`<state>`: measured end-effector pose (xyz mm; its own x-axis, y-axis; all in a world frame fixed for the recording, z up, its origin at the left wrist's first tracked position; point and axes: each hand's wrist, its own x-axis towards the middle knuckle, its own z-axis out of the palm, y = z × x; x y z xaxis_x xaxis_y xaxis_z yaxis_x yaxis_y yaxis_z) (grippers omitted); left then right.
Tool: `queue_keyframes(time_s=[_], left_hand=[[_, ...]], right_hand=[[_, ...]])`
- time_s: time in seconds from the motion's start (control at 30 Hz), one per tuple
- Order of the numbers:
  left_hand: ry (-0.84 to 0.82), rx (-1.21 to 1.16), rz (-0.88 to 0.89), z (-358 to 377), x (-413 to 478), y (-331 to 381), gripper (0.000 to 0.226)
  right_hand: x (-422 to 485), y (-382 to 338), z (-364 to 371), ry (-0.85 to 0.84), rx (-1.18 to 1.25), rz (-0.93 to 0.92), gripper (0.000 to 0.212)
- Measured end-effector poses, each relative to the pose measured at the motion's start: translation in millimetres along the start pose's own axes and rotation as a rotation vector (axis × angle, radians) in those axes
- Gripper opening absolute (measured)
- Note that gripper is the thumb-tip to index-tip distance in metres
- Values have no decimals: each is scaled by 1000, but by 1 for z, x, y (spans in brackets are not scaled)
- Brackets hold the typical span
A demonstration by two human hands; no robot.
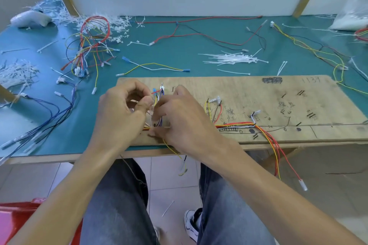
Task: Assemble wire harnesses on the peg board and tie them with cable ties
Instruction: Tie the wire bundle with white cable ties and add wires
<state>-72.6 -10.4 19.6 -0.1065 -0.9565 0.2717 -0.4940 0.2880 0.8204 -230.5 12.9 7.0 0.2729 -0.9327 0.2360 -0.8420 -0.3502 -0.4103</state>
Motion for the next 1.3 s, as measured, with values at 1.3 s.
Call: queue_keyframes(time_s=[1.3], left_hand=[[26,333,332,32,-16,27,21]], right_hand=[[56,217,-91,-264,-516,101,17]])
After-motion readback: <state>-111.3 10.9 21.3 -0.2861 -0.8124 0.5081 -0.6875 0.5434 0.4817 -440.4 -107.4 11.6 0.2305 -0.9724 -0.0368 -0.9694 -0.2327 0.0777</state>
